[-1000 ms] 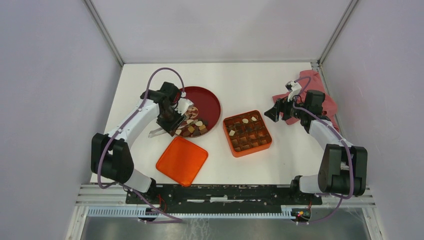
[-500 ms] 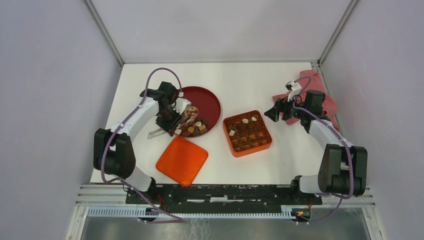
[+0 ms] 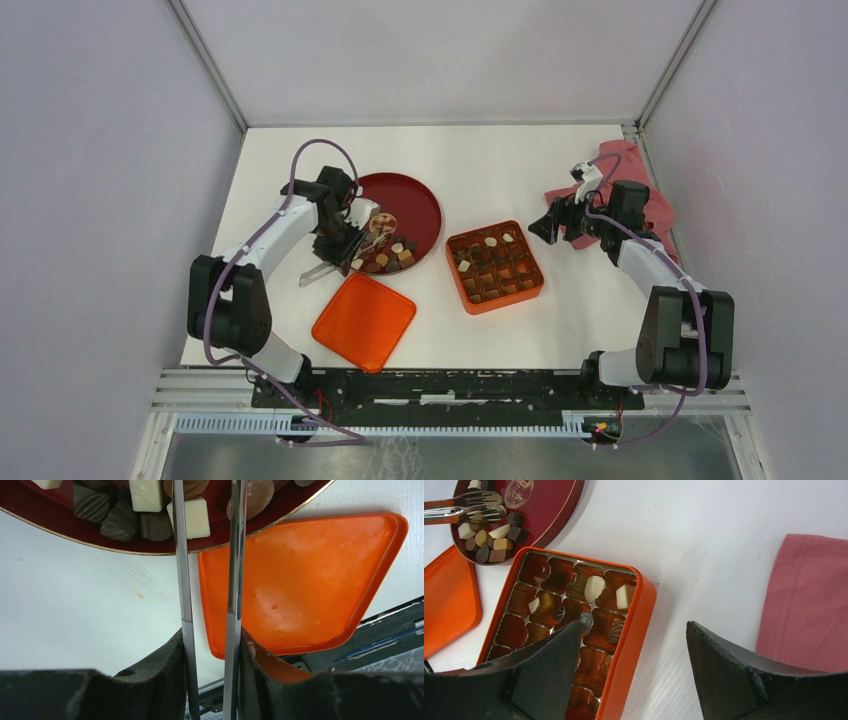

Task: Pack the chocolate
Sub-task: Pick up the fake chocolate from the plate, then place the fake chocolate in the packing box.

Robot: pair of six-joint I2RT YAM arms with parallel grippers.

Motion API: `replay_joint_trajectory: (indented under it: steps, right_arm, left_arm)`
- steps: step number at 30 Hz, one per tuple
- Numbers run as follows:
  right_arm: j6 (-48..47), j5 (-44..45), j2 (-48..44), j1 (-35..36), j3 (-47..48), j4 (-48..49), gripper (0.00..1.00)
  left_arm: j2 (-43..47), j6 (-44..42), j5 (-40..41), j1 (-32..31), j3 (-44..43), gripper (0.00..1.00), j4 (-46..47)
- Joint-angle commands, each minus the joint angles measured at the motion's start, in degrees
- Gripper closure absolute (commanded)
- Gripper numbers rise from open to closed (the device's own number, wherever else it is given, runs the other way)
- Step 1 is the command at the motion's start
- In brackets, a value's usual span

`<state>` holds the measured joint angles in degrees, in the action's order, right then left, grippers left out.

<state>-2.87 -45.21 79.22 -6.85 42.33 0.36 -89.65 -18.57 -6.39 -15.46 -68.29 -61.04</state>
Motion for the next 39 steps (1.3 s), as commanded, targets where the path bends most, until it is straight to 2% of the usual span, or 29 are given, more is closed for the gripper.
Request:
replay_joint_trajectory:
  steps: [1,3,15,21,25,30,32,36,39]
  right_arm:
    - [-0.3,-0.9,0.1,0.2,2.0,1.3,0.17]
    - [-0.4,-0.8,0.0,0.2,2.0,1.2,0.17]
    - [-2.3,-0.1,0.0,0.8,2.3,-0.1,0.17]
    - [-6.3,2.2,0.1,4.6,3.8,-3.8,0.17]
    - [-7.6,8.7,0.5,9.1,4.9,-5.2,0.18]
    - [-5.8,19.7,4.0,13.0,8.3,-7.0,0.22]
    - [-5.3,22.5,6.4,14.0,10.9,-8.5,0.29]
    - [-5.3,25.4,10.1,15.9,14.7,-11.5,0.40]
    - [-5.5,26.9,10.7,17.2,14.3,-11.4,0.42]
  left_arm:
    - [-1.8,6.2,-2.0,0.3,-1.9,0.94,1.6]
    - [-1.9,8.2,-2.0,0.3,-2.6,0.98,1.7]
    - [4.3,18.2,-1.5,0.2,-1.2,0.98,5.3]
    - [7.5,24.0,-1.6,0.3,1.6,0.98,7.5]
    - [9.3,25.5,-2.0,0.3,3.4,0.98,9.0]
    - [11.7,26.2,-2.7,0.3,4.5,0.98,9.4]
    - [13.0,27.0,-2.9,0.3,5.1,0.98,9.9]
    - [15.8,28.4,-3.9,0.2,6.6,0.98,11.0]
    - [18.2,29.8,-5.0,0.2,7.8,0.98,12.2]
